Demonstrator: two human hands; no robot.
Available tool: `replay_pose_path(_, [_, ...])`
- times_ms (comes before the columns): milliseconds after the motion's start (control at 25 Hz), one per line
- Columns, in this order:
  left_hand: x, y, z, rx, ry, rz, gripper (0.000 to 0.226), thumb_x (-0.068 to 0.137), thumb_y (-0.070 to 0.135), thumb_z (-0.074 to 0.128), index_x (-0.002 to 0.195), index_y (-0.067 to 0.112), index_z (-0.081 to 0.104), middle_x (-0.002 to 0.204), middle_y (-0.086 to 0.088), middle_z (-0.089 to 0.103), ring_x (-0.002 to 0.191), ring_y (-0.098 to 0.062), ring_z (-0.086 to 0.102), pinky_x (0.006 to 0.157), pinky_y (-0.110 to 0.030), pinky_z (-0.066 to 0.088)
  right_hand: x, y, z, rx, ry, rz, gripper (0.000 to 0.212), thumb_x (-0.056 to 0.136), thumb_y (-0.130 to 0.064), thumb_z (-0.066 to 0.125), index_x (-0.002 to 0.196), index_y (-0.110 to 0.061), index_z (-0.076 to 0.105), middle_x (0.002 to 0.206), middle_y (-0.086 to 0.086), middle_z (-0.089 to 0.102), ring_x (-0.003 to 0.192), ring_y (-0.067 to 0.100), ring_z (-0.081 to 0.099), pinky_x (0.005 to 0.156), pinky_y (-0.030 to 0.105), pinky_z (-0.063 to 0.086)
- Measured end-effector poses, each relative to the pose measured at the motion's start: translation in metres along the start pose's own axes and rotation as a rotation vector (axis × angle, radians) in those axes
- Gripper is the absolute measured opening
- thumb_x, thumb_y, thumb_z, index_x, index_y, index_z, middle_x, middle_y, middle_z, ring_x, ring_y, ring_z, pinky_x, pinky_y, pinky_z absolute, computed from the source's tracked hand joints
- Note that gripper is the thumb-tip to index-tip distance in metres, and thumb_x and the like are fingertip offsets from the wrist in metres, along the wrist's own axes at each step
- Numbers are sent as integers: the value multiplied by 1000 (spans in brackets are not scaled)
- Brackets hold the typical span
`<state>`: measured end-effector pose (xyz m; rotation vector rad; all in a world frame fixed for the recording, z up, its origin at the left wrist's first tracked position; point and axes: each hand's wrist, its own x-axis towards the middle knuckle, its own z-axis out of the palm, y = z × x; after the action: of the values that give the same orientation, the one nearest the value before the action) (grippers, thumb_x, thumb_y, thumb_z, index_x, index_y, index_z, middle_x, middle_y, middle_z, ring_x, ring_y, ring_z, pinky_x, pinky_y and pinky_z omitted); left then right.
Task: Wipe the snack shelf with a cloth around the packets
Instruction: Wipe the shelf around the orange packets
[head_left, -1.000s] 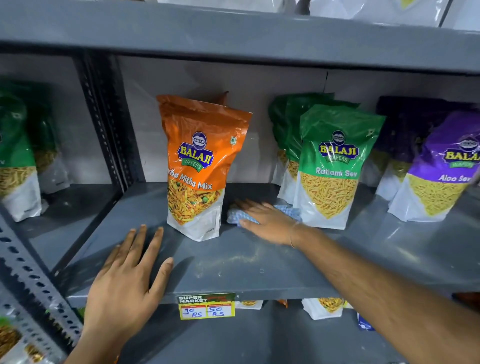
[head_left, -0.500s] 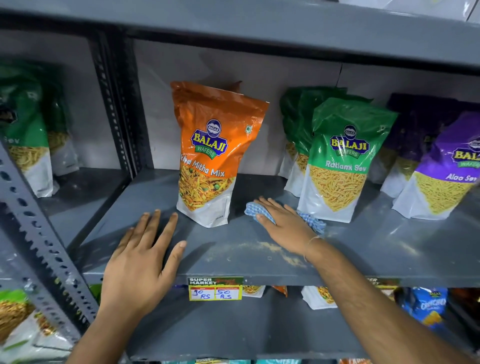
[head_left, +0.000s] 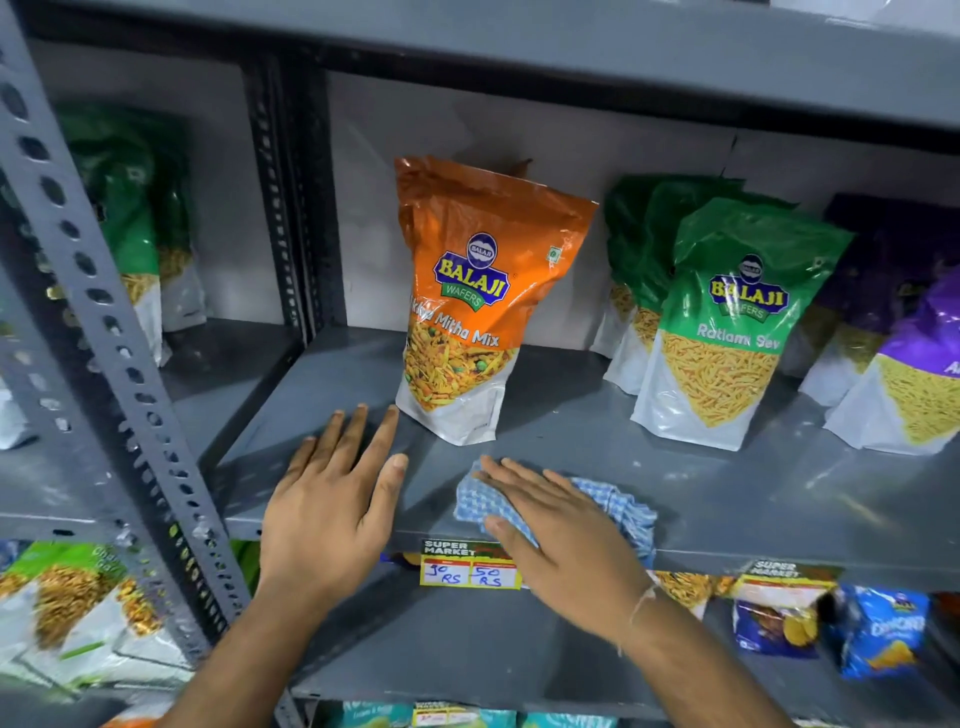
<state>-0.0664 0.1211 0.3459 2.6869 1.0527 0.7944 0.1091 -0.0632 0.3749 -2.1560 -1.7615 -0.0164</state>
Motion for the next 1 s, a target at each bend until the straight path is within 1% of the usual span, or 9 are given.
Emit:
replay_pose_path(120, [-1, -2, -2, -48, -3, 7, 69, 104, 65, -1, 165, 41, 22, 173, 2, 32, 163, -16, 18, 131, -43, 22, -23, -10, -1, 285, 58, 17, 46, 103, -51, 40, 146, -38, 49, 148, -26, 52, 138, -11, 41, 121, 22, 27])
replay_pose_path(240, [-1, -2, -1, -50, 7, 16, 70, 105, 64, -1, 166, 39, 22, 172, 1, 34, 163, -18, 20, 131, -43, 22, -20, 3, -14, 498, 409, 265, 37, 103, -48, 45, 128, -29, 63, 118, -18, 73, 111, -5, 66, 102, 36, 52])
replay_pose_path(320, [-1, -3, -1, -44, 1, 18, 71, 104, 64, -2, 166, 39, 20, 173, 1, 33, 163, -17, 18, 132, -42, 21, -4, 8, -17, 401, 378, 304, 34, 105, -41, 46, 135, -32, 58, 126, -19, 70, 118, -3, 63, 106, 33, 48])
replay_pose_path(520, [-2, -4, -3, -132, -18, 22, 76, 100, 68, -9, 167, 40, 15, 175, 5, 25, 164, -12, 11, 133, -39, 14, 26, -20, 6, 215, 30, 140, 46, 104, -48, 44, 149, -38, 45, 153, -16, 50, 142, 0, 41, 120, 26, 31])
replay_pose_path(640, [-3, -6, -5, -187, -27, 36, 77, 100, 67, -11, 167, 40, 13, 176, 6, 23, 164, -10, 8, 134, -40, 12, 20, -47, 5, 327, 14, 101, 41, 104, -45, 47, 143, -33, 55, 144, -20, 58, 136, -5, 48, 116, 19, 34])
replay_pose_path(760, [-4, -7, -6, -218, -25, 46, 77, 100, 66, -11, 167, 37, 13, 176, 6, 23, 164, -9, 8, 134, -40, 13, -22, -68, 7, 621, 130, 264, 27, 97, -47, 54, 111, -34, 72, 112, -33, 72, 113, -13, 62, 97, 8, 44])
replay_pose_path(840, [-4, -8, -5, -229, -21, 57, 76, 101, 65, -9, 168, 36, 14, 176, 6, 24, 164, -9, 8, 134, -40, 12, -34, -65, -4, 903, 385, 474, 31, 87, -51, 56, 100, -29, 73, 106, -16, 79, 101, -1, 72, 87, 16, 52])
replay_pose_path(920, [-4, -7, -5, -230, -23, 69, 74, 103, 63, -6, 168, 35, 15, 175, 5, 25, 164, -10, 9, 134, -40, 12, -23, -49, -20, 858, 574, 562, 36, 89, -58, 53, 102, -29, 70, 103, -7, 78, 99, 5, 72, 87, 28, 54])
replay_pose_path(1000, [-5, -7, -5, -224, -22, 77, 74, 103, 62, -5, 167, 34, 16, 175, 4, 26, 164, -11, 10, 134, -40, 12, 0, -48, -29, 708, 547, 491, 21, 99, -50, 50, 104, -39, 67, 105, -19, 73, 101, -7, 67, 90, 23, 50])
